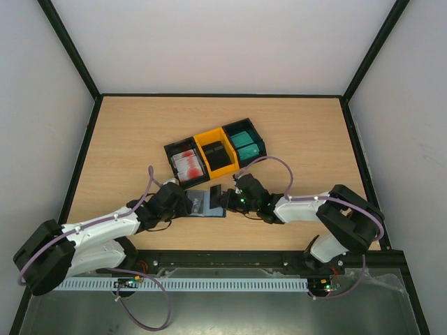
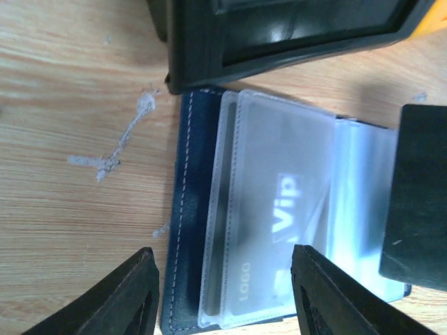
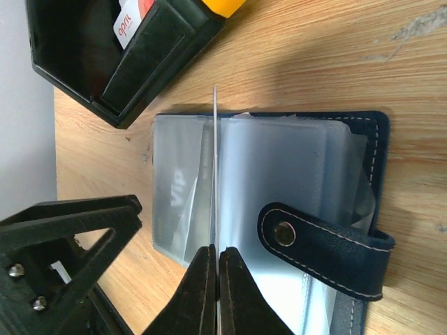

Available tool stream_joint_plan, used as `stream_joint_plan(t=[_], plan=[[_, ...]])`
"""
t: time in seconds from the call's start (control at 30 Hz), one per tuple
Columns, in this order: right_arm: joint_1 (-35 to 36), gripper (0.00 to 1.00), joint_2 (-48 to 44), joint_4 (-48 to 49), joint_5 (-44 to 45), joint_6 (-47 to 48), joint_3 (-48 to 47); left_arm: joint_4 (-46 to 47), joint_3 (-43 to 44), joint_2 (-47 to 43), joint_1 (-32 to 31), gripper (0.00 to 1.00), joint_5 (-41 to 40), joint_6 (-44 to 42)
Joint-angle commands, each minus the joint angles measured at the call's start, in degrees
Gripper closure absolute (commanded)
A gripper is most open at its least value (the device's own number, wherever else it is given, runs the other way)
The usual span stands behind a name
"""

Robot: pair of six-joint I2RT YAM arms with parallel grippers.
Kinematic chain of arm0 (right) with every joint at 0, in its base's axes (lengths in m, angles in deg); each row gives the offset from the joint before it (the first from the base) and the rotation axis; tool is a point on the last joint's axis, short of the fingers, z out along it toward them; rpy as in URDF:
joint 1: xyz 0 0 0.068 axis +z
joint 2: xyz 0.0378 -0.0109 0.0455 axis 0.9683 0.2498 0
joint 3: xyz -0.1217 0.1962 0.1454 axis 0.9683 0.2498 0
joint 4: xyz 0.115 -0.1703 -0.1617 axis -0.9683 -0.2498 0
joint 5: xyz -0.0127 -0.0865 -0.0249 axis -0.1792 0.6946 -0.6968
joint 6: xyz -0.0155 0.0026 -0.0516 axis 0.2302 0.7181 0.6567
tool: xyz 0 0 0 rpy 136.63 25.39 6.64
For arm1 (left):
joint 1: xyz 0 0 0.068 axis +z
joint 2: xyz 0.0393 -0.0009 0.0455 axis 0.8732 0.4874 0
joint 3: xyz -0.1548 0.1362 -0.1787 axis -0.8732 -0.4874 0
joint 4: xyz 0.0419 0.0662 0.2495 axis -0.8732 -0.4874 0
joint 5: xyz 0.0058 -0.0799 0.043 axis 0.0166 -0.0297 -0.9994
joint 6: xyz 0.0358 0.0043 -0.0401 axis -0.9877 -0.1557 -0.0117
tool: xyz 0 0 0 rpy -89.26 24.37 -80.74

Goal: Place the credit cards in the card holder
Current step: Insert the credit card into the card holder.

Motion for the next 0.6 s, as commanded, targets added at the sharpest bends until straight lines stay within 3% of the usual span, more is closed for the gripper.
stream_joint_plan(t=[0.0,0.17,0.57], plan=[[0.33,0.98,-0.11,0.08,2.08,-0.93,0.23,4.66,-2.19,1.79,1.41,0.46,4.38,-0.48],[0.35,0.98,2.6,4.02,-2.15,-1.03,0.17,7.76,-3.43,3.87,2.89,0.47,5.84,-1.38],[0.37,0.98,5.86,7.15,-5.06,-1.89,-0.46,8.76,-4.08,6.0,3.55,0.71,7.02,-1.98]])
